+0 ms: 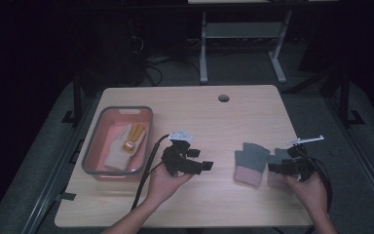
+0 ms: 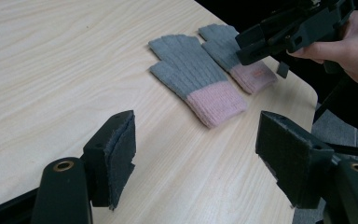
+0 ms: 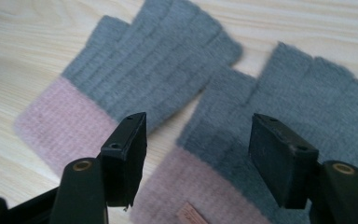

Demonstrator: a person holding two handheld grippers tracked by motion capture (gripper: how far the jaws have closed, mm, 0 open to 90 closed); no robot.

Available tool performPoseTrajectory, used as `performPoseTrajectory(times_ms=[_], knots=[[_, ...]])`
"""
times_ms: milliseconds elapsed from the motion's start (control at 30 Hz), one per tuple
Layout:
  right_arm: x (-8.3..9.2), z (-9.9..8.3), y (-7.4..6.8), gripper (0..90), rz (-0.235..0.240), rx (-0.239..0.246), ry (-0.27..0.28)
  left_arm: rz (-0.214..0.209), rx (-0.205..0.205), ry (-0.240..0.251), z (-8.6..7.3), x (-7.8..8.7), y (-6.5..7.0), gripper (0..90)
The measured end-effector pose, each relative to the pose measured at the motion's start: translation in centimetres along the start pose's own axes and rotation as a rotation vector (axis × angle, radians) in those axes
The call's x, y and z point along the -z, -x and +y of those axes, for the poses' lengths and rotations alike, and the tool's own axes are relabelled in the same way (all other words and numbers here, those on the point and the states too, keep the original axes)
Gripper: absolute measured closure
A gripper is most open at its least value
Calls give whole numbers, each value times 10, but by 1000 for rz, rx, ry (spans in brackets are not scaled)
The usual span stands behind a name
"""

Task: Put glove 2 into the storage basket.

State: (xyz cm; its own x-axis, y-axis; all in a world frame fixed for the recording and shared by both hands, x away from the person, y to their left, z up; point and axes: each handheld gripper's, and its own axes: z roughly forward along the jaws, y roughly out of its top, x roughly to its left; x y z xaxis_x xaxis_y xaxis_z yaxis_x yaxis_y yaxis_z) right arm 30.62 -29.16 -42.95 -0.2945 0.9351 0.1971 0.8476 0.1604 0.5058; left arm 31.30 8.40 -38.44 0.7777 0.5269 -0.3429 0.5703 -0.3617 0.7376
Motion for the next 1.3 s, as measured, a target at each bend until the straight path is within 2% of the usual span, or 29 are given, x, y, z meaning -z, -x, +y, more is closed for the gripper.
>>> performPoseTrajectory(times_ms=[333,667,1133,1233,1300], knots=[[-7,-13,14,390,-43,-15,-13,-6,5,-11,-5,-3,-1,285],[-13,-18,11,443,-72,-7,2,-11,7,-12,-9,-5,-1,291],[-12,-15,15,722,-42,-44,-14,-5,-1,-17,-12,-5,0,292],[-12,-15,15,753,-35,-64,-15,-2,-1,-18,-12,-5,0,292],[-11,-15,15,764,-35,-58,-9,3,-2,-19,-13,-5,0,292]])
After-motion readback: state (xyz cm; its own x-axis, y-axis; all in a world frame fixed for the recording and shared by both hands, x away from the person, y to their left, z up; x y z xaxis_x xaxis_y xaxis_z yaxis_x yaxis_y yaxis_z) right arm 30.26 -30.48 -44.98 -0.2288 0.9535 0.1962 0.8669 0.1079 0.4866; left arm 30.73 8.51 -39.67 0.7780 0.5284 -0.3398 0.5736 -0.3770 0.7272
